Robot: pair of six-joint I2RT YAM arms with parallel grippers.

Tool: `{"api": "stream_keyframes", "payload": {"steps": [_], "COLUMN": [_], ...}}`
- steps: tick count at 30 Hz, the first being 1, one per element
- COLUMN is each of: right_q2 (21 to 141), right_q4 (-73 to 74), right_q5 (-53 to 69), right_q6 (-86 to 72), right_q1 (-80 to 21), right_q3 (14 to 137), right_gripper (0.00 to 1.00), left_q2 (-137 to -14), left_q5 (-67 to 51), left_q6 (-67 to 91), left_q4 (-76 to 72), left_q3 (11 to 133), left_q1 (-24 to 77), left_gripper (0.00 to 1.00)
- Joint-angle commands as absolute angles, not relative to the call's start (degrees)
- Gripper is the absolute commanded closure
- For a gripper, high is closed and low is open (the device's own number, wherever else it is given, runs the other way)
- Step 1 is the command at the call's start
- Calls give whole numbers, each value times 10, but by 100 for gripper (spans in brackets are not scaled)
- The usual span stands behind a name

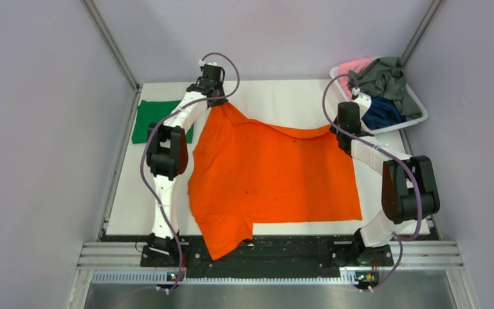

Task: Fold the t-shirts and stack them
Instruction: Flatten out the tshirt

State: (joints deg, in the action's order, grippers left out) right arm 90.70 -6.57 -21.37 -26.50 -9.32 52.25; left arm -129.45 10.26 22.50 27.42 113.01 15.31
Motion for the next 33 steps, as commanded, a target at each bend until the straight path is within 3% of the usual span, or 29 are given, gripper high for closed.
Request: {"api": "stream_keyframes", "payload": {"steps": [1, 3, 6, 8, 9, 10, 12, 14, 23, 33], "right_q2": [950, 980, 1013, 1028, 1030, 1028, 1013, 986, 855, 808], "right_q4": [-87, -79, -55, -29, -11, 7, 36, 42, 19, 68], "right_q5": [-231, -245, -251, -264, -274, -277, -270, -249, -66, -73], "right_q6": [-261, -265, -267, -261, -263, -262, -263, -264, -259, -299], "right_q1": [-81, -75, -69, -69, -69, -69, -70, -74, -146, -196], "right_q3": [590, 614, 661, 701, 717, 731, 736, 716, 528, 415], "right_gripper": [100, 96, 69, 57, 50, 42, 14, 2, 1, 1], "left_q2": [-1338, -1365, -1406, -1421, -1419, -1408, -1379, -1332, -1164, -993], "left_q5": [34, 19, 3, -13, -24, -31, -47, -65, -65, -53], "left_q6": [250, 255, 266, 273, 275, 277, 288, 301, 376, 437], "left_q4": [239, 240, 264, 278, 277, 273, 264, 246, 242, 171], "left_q3": [1181, 1210, 1285, 1334, 1345, 1345, 1323, 1271, 976, 668], "left_q1": [128, 121, 114, 112, 112, 112, 112, 114, 154, 202], "left_gripper": [99, 81, 34, 6, 2, 1, 1, 1, 1, 1]}}
